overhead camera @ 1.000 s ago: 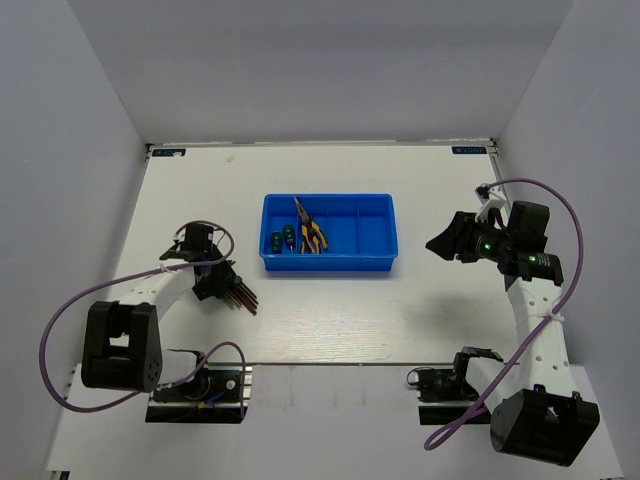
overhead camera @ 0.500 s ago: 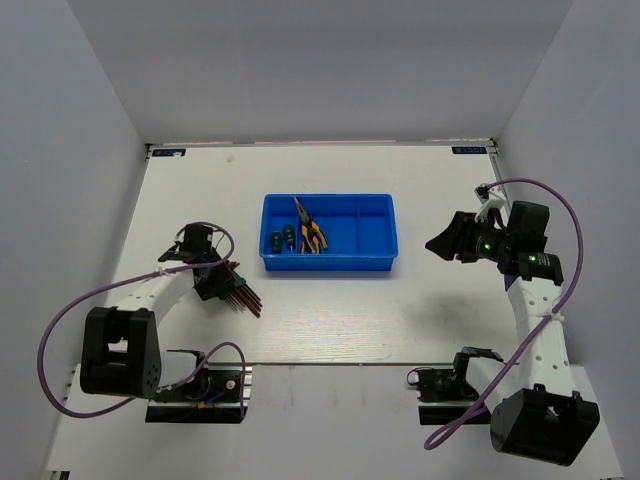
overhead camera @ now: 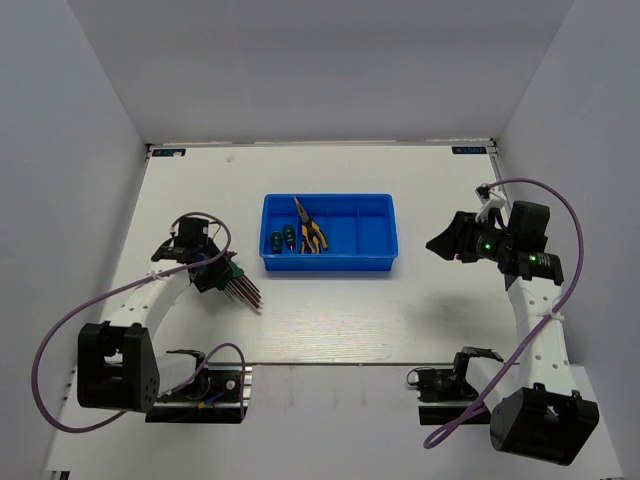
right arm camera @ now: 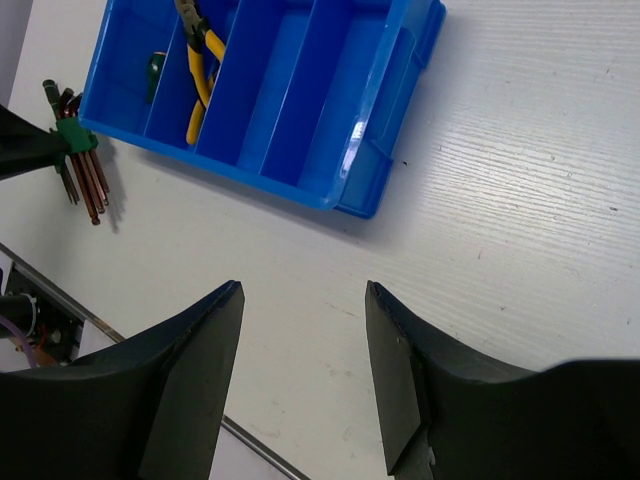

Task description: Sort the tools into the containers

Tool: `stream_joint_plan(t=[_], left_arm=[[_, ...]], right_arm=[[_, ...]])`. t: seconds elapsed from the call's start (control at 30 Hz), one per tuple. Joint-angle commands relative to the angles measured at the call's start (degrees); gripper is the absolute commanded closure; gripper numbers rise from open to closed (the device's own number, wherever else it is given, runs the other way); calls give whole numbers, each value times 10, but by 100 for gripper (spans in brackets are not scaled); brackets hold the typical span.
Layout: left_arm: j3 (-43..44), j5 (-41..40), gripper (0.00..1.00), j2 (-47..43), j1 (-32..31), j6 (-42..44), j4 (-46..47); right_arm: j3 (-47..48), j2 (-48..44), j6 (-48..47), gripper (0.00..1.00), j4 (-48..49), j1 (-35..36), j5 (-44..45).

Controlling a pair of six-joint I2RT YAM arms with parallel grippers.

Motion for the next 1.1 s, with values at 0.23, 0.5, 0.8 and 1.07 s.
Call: stream_joint_plan(t=[0.23, 0.5, 0.8, 1.07], left_arm=[[71, -1, 100, -52, -1, 9, -44], [123, 10, 100, -69, -1, 19, -75], [172, 32, 100, -64, -1, 35, -85], [208, 72, 100, -46, -6, 40, -85]], right_arm=[[-1, 3, 3, 42, 6, -1, -13], [-1, 5, 0, 42, 7, -1, -12], [-4, 6, 0, 42, 8, -2, -14], [-3, 6, -2, 42, 8, -1, -13]])
